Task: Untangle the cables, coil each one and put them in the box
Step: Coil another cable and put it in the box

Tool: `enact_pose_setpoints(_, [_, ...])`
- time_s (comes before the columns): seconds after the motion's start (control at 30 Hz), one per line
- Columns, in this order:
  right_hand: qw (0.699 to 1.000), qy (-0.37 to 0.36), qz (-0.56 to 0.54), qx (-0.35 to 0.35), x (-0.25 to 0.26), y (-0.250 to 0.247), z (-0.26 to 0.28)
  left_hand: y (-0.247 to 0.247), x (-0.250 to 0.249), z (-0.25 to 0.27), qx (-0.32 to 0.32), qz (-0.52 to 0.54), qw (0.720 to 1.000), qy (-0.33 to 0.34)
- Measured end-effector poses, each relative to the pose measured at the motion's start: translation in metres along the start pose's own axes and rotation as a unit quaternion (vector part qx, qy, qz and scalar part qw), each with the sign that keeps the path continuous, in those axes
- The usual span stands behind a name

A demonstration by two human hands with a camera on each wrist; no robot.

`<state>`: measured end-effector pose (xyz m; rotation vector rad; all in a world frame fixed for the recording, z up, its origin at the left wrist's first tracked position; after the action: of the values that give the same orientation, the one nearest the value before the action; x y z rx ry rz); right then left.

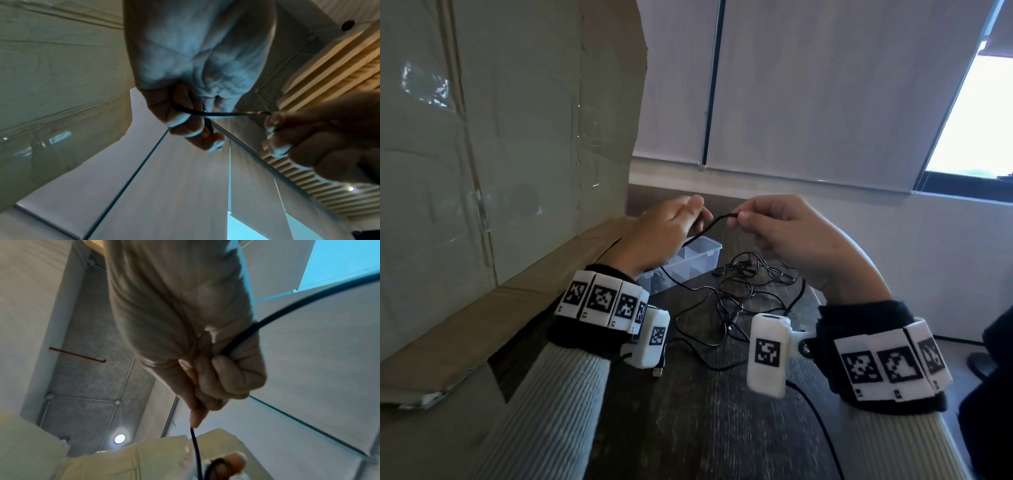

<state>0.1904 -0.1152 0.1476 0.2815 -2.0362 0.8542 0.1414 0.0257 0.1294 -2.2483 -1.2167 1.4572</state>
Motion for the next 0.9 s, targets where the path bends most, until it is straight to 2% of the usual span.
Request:
enact_pose_setpoints(0.1, [0.997, -0.007, 0.002, -0.071, -0.004, -0.014, -0.003, 0.013, -0.01, 0.003, 0.09, -0.006, 0.996, 0.027])
enact_pose_setpoints(0.23, [0.992, 0.007, -0.01, -0.122, -0.01, -0.023, -0.005, 0.02, -0.019, 0.003, 0.116, 0.051, 0.991, 0.052])
enact_pose_setpoints(0.37, [0.988, -0.015, -0.009, -0.151, -0.01, -0.029, -0.006, 0.014, -0.022, 0.001, 0.087, 0.124, 0.987, 0.061])
enact_pose_setpoints(0.43, [0.989, -0.029, -0.004, -0.148, -0.008, -0.028, -0.006, 0.005, -0.021, -0.001, 0.041, 0.212, 0.975, 0.053])
enact_pose_setpoints(0.47, [0.989, -0.034, 0.001, -0.142, -0.008, -0.027, -0.007, 0.0, -0.018, -0.002, 0.012, 0.278, 0.96, 0.032])
enact_pose_setpoints(0.53, [0.993, -0.03, 0.013, -0.115, -0.012, -0.021, -0.008, -0.009, -0.01, -0.006, -0.05, 0.411, 0.91, -0.007])
enact_pose_setpoints(0.6, [0.997, -0.02, 0.029, -0.065, -0.018, -0.008, -0.012, -0.017, -0.005, -0.007, -0.096, 0.489, 0.866, -0.023])
enact_pose_setpoints(0.73, [0.998, -0.006, 0.047, 0.044, -0.025, 0.022, -0.013, -0.021, -0.006, -0.007, -0.105, 0.563, 0.82, -0.027])
enact_pose_setpoints(0.83, [0.988, -0.002, 0.069, 0.138, -0.024, 0.042, -0.006, -0.02, -0.005, -0.007, -0.12, 0.579, 0.806, -0.038])
enact_pose_setpoints(0.9, [0.982, -0.003, 0.069, 0.178, -0.021, 0.048, 0.0, -0.02, -0.002, -0.007, -0.139, 0.545, 0.825, -0.046])
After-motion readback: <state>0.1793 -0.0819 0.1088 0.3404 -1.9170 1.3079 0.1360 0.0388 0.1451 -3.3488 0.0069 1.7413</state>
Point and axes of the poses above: each hand's wrist, its own z-axis away from the middle knuckle, its own y-axis out of the palm, x = y × z, the point moved 8 cm from there along -z, towards the middle knuckle, and after that the axes turned 1 degree about -x, right-handed, at the moved point
